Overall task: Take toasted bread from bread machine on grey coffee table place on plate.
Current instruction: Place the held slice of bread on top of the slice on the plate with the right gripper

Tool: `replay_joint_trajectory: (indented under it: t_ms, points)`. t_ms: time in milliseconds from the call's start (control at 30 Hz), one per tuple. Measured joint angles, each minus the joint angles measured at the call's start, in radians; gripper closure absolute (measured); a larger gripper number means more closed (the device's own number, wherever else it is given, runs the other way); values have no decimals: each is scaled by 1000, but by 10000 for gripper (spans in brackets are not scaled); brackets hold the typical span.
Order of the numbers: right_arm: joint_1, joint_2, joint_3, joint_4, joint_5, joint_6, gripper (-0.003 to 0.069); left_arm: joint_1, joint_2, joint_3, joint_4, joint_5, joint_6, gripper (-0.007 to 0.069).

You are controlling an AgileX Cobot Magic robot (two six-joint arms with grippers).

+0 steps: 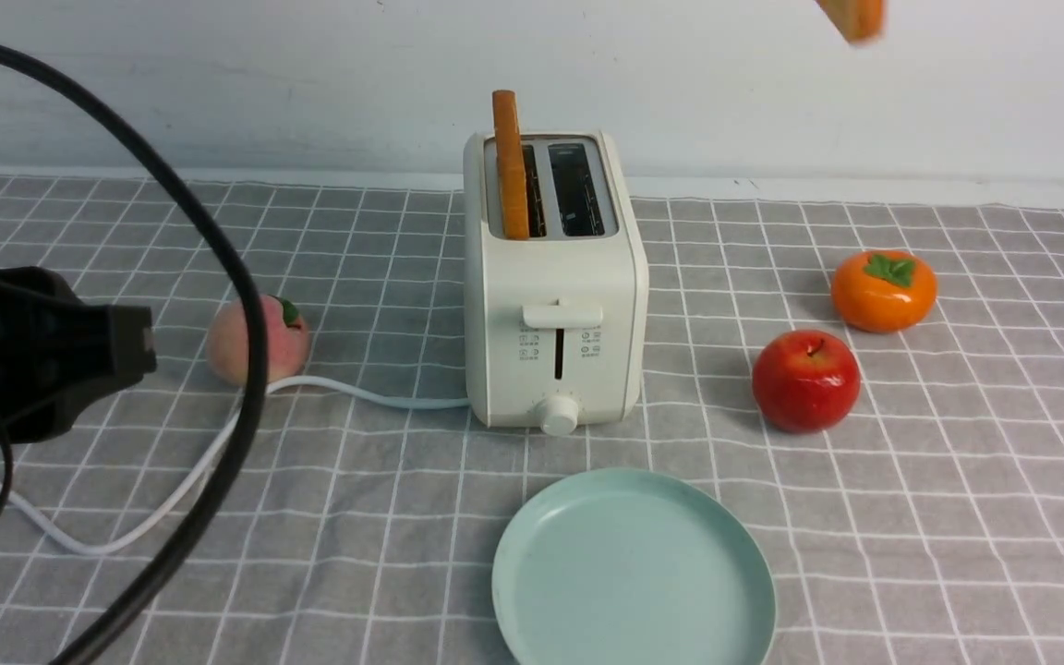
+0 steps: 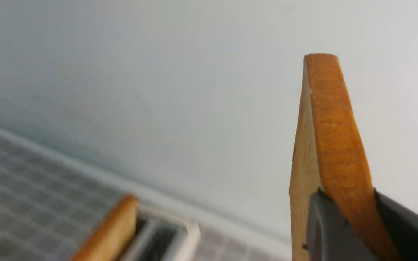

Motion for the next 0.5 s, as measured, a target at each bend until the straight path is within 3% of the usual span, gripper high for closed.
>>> replay_joint_trajectory:
  t_ms: [33, 67, 100, 200, 400, 500]
  points:
    - [-1, -6, 0, 28, 146, 0, 547, 0, 0, 0, 0, 0, -1, 386]
    - [-1, -7, 0, 37, 186, 0, 547, 0, 0, 0, 0, 0, -2, 386]
    - [-1, -6, 0, 91, 368, 0, 547, 0, 0, 0, -4, 0, -2, 386]
    - [-1, 16, 3, 204, 527, -5, 547, 0, 0, 0, -17, 0, -2, 386]
    - [-1, 87, 75, 474, 547, -105, 547, 0, 10, 0, -45, -7, -2, 386]
    - [-1, 151, 141, 678, 490, -168, 547, 0, 20, 0, -71, -8, -2, 386]
